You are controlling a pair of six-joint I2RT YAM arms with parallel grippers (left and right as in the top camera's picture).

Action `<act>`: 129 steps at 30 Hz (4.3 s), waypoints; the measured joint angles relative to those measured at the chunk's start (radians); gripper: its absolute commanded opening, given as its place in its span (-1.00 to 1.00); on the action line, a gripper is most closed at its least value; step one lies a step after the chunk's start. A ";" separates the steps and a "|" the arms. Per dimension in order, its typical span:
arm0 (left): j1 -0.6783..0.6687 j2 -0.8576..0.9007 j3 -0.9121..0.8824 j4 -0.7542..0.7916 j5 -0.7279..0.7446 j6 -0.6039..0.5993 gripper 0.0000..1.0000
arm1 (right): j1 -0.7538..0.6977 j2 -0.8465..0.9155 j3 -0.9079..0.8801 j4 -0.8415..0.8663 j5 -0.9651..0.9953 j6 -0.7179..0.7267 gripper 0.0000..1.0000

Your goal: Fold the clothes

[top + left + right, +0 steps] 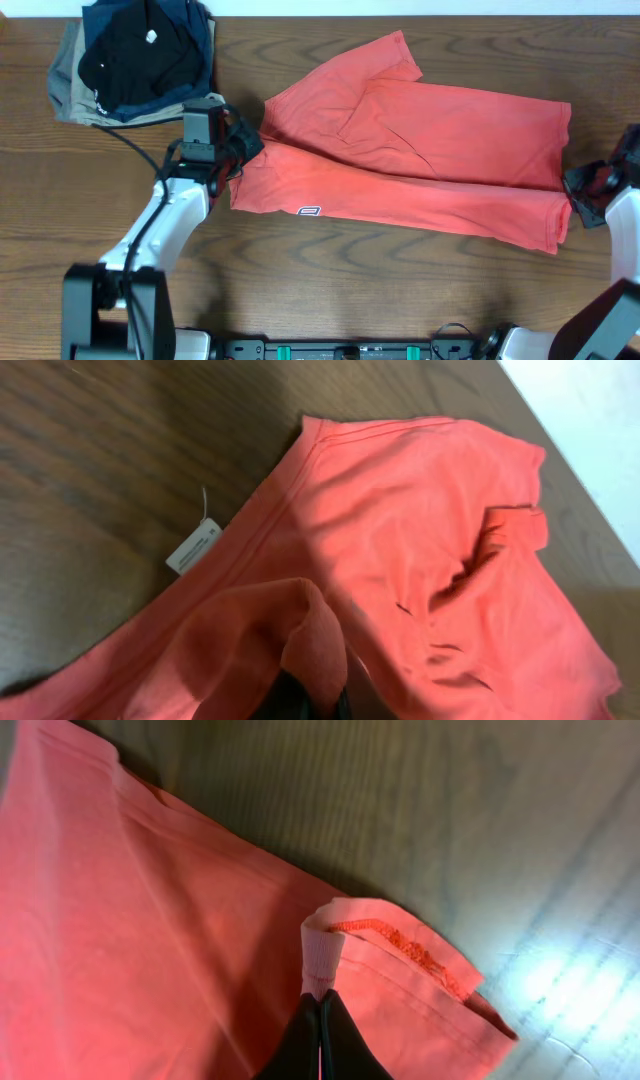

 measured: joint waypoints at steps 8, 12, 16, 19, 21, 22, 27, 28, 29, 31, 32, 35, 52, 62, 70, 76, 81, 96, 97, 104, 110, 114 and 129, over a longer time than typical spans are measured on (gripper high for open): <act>-0.007 0.127 0.000 0.199 -0.020 0.000 -0.88 | 0.025 0.057 0.000 0.131 0.005 -0.001 -0.97; -0.010 0.170 0.001 0.264 -0.029 0.000 -0.88 | 0.040 0.057 0.000 0.169 0.025 -0.001 -0.97; -0.010 0.214 0.001 0.306 -0.033 -0.001 -0.14 | 0.071 0.057 0.000 0.179 0.062 -0.003 0.21; -0.010 0.223 0.001 0.306 -0.044 0.001 0.71 | 0.073 0.057 0.000 0.183 0.079 -0.027 0.98; -0.010 0.223 0.001 0.306 -0.042 0.000 0.92 | 0.074 0.057 0.000 0.177 0.072 -0.065 0.98; -0.009 0.222 0.001 0.304 -0.036 0.000 1.00 | 0.074 0.057 0.003 0.160 0.069 -0.086 0.99; -0.002 0.158 0.000 0.201 -0.002 0.011 0.98 | 0.074 0.057 0.060 -0.038 0.064 -0.146 0.98; -0.002 0.118 0.000 0.161 0.003 0.018 0.98 | 0.074 0.057 0.083 -0.077 0.059 -0.161 0.98; -0.002 0.090 0.000 0.124 0.003 0.024 0.98 | 0.074 0.057 0.098 -0.101 0.050 -0.171 0.98; -0.002 -0.004 0.003 0.017 0.009 0.041 0.99 | 0.074 0.057 0.137 -0.154 0.017 -0.208 0.98; -0.002 -0.042 0.006 -0.048 0.013 0.048 1.00 | 0.074 0.057 0.147 -0.172 0.002 -0.222 0.96; -0.010 -0.127 0.011 -0.241 0.018 0.067 0.54 | 0.075 0.057 0.151 -0.223 -0.059 -0.268 0.73; -0.089 0.144 0.011 -0.319 0.021 0.157 -0.88 | 0.168 0.057 -0.131 -0.001 -0.177 -0.289 -0.80; -0.071 0.173 0.020 -0.345 0.002 0.119 -0.88 | 0.225 0.071 -0.243 0.117 -0.175 -0.242 -0.80; 0.024 0.172 0.042 -0.505 0.018 0.018 -0.88 | 0.225 0.084 -0.235 0.041 -0.113 -0.173 -0.80; 0.070 0.169 0.047 -0.676 0.025 -0.076 -0.87 | 0.224 0.084 -0.232 0.000 -0.105 -0.159 -0.80; 0.072 0.168 0.037 -0.789 0.035 -0.103 -0.88 | 0.224 0.089 -0.220 -0.054 -0.064 -0.156 -0.78; 0.077 -0.351 -0.168 -0.929 0.043 -0.166 -0.88 | 0.131 0.105 -0.028 -0.260 0.110 -0.153 -0.67; 0.077 -0.386 -0.170 -0.929 0.043 -0.166 -0.88 | 0.130 0.105 -0.020 -0.265 0.108 -0.151 -0.52; 0.063 -0.499 -0.172 -0.835 0.043 -0.145 0.40 | 0.132 0.106 -0.002 -0.227 -0.143 -0.261 0.98; -0.016 -0.452 -0.177 -0.584 0.038 -0.053 0.96 | 0.159 0.106 -0.002 -0.217 -0.301 -0.349 0.99; -0.036 -0.392 -0.175 -0.525 -0.023 -0.005 0.96 | 0.221 0.106 -0.002 -0.219 -0.336 -0.383 0.99; 0.005 -0.124 -0.163 -0.292 -0.168 0.247 0.31 | 0.285 0.106 -0.002 -0.232 -0.314 -0.427 0.98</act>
